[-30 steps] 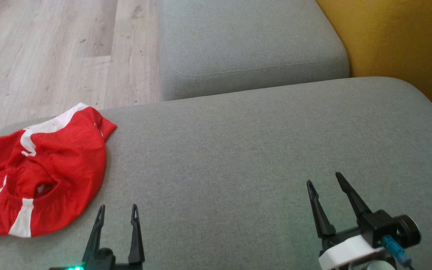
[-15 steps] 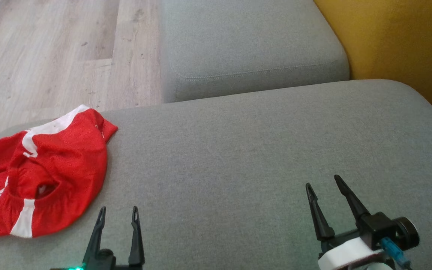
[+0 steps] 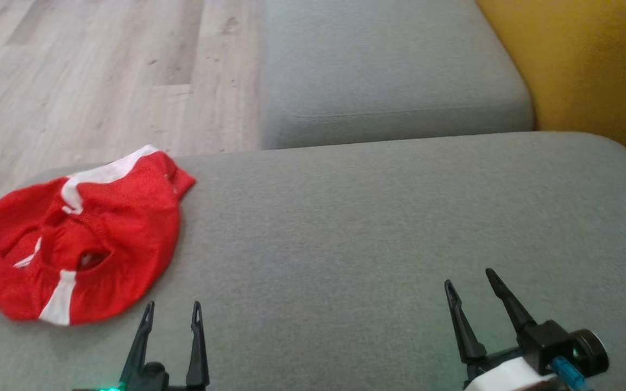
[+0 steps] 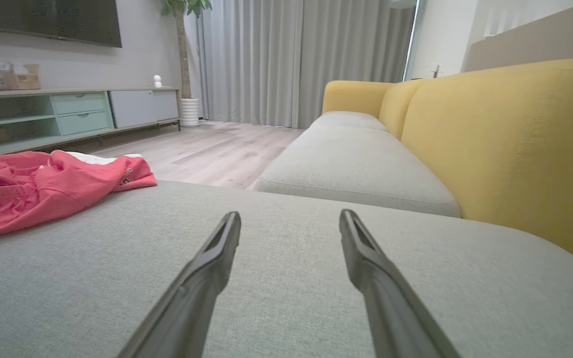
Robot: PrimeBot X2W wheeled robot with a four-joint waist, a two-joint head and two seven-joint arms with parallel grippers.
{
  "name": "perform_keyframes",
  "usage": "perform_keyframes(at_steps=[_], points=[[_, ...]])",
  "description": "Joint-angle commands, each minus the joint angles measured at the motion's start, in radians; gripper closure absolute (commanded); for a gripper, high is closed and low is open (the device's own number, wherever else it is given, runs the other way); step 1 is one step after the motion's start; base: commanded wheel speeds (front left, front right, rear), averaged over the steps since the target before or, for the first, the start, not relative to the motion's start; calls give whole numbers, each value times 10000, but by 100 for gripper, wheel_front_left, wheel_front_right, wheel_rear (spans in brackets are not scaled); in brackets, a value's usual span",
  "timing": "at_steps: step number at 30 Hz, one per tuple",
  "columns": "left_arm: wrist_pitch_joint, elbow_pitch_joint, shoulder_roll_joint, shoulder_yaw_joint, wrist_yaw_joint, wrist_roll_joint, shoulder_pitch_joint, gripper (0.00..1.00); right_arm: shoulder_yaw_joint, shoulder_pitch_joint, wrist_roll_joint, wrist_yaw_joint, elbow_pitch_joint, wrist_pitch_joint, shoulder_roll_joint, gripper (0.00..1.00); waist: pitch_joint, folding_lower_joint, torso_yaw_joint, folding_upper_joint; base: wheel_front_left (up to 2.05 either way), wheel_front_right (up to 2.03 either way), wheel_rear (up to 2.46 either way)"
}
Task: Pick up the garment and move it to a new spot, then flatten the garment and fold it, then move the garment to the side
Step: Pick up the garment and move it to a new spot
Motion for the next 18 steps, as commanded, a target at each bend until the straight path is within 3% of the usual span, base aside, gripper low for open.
perform_keyframes(at_steps=[1, 10, 18], points=[[-95, -270, 101, 271, 40, 100, -325, 0, 226, -381, 86, 48, -308, -136, -87, 0, 6, 0, 371, 0, 0, 0, 0], [-95, -302, 402, 394, 97, 98, -202, 0, 403, -289, 385, 48, -323, -136, -87, 0, -24, 0, 2157, 0, 0, 0, 0], [-95, -416, 595, 523, 210, 94, -66, 0, 481, -333, 588, 48, -323, -136, -87, 0, -6, 0, 3313, 0, 0, 0, 0]])
